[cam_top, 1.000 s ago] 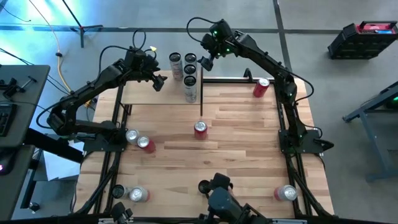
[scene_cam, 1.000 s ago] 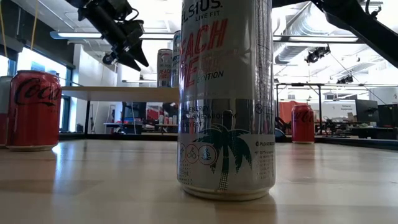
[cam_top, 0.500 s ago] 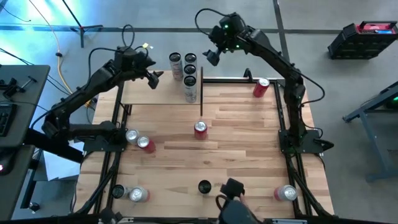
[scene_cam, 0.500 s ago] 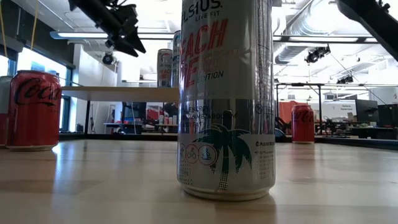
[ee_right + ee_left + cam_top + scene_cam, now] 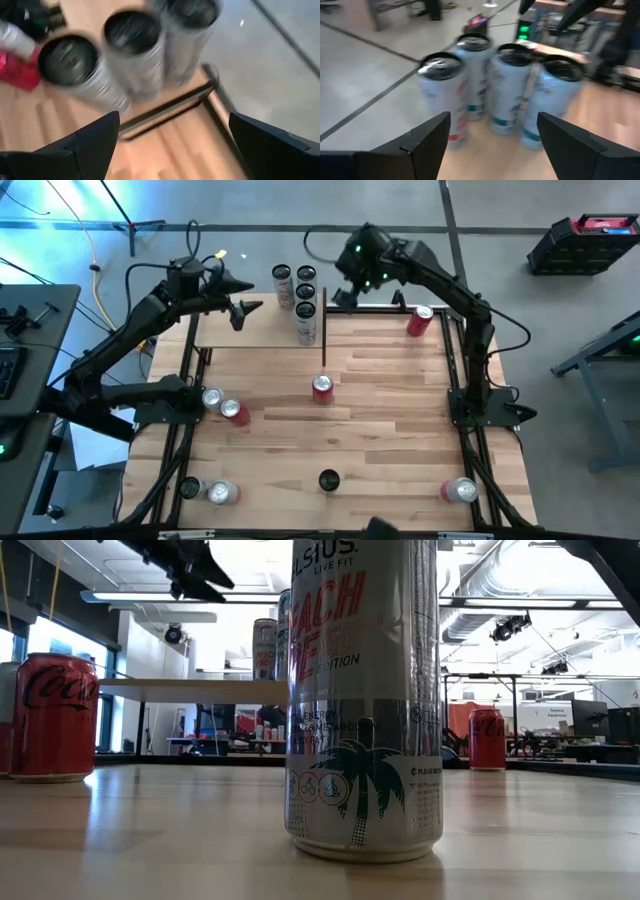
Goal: Place canned beverage on shelf
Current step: Adjust the aligned blue soda cans on the shelf
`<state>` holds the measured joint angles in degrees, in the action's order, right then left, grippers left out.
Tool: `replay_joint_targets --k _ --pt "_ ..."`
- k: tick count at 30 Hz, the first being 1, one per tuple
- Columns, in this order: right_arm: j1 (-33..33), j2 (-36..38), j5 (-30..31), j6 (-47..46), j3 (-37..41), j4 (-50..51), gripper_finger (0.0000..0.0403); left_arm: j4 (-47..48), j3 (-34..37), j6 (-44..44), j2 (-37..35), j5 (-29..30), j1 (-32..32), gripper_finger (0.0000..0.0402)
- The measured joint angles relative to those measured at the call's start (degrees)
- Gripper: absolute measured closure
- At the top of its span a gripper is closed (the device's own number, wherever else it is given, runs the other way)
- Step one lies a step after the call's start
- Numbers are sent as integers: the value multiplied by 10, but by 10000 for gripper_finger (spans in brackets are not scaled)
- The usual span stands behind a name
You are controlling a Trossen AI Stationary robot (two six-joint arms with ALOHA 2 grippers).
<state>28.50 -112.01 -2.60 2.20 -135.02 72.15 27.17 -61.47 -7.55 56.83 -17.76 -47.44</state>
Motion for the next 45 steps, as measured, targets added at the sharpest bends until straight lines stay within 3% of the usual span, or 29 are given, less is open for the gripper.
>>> replay_joint_targets --k 7,17,33,39,45 --pt "-77 0 61 -73 1 78 41 5 0 -9 -11 -73 48 112" --pt "-141 0 95 -111 2 146 41 21 0 -17 -12 -74 123 112" --pt "-100 -1 95 56 2 45 41 51 0 108 -12 -66 176 112" --pt "-80 -9 63 74 5 -27 41 87 0 129 -11 4 190 112" --pt "-79 -23 60 101 51 -41 41 99 0 148 -11 20 203 112"
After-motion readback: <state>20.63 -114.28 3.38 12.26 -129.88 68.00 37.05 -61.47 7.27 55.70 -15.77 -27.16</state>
